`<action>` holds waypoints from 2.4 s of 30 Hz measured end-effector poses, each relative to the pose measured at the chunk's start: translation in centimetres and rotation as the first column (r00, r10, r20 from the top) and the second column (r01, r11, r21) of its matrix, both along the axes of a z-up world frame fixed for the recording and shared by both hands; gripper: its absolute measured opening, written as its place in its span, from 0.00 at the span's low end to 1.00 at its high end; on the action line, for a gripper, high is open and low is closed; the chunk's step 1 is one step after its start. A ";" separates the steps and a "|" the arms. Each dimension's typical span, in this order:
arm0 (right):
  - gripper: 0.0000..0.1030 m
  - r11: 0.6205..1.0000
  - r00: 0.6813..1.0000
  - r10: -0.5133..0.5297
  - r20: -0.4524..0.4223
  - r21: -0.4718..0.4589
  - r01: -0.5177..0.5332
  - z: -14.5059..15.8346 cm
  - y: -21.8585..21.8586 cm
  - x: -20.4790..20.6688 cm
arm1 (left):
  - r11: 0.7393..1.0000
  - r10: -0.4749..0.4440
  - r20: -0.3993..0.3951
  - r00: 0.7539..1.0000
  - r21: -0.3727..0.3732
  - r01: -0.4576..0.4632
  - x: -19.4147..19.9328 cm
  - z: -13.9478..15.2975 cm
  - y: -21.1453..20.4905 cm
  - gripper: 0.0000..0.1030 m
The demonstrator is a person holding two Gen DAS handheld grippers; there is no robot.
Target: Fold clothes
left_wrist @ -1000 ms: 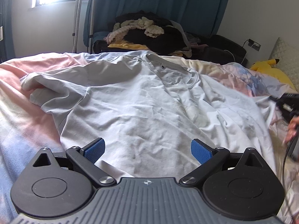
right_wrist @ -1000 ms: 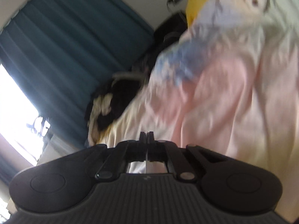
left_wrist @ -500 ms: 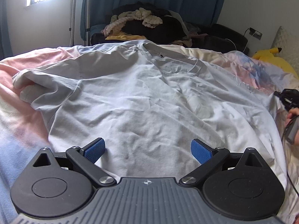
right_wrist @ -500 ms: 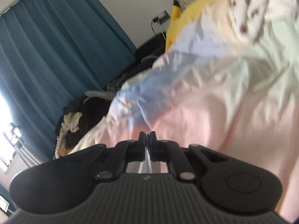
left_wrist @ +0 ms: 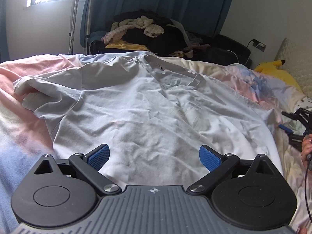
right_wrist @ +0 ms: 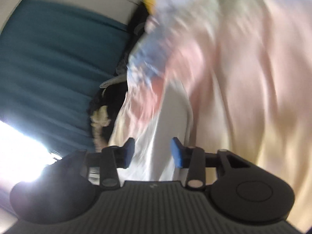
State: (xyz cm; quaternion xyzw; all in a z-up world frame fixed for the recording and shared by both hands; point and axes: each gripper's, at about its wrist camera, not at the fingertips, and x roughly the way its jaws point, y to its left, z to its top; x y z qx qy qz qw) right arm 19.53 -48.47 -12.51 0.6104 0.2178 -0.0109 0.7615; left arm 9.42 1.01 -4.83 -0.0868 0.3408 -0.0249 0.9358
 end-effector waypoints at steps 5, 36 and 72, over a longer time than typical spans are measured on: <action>0.28 0.991 0.995 -0.029 -0.092 0.125 0.040 -1.4 2.9 -2.2 | 1.000 0.001 0.004 1.000 -0.014 -0.001 -0.7 0.3 0.1 0.96; 0.03 0.965 0.966 -0.257 -0.009 -0.058 0.256 -0.8 0.4 -2.1 | 0.998 -0.029 -0.067 0.997 0.054 0.033 1.0 -1.7 -0.6 0.96; 0.60 0.673 0.932 0.363 -0.021 -0.686 -0.278 5.2 21.6 -9.6 | 0.941 0.320 -0.002 0.947 -0.111 -0.318 3.2 3.9 13.1 0.96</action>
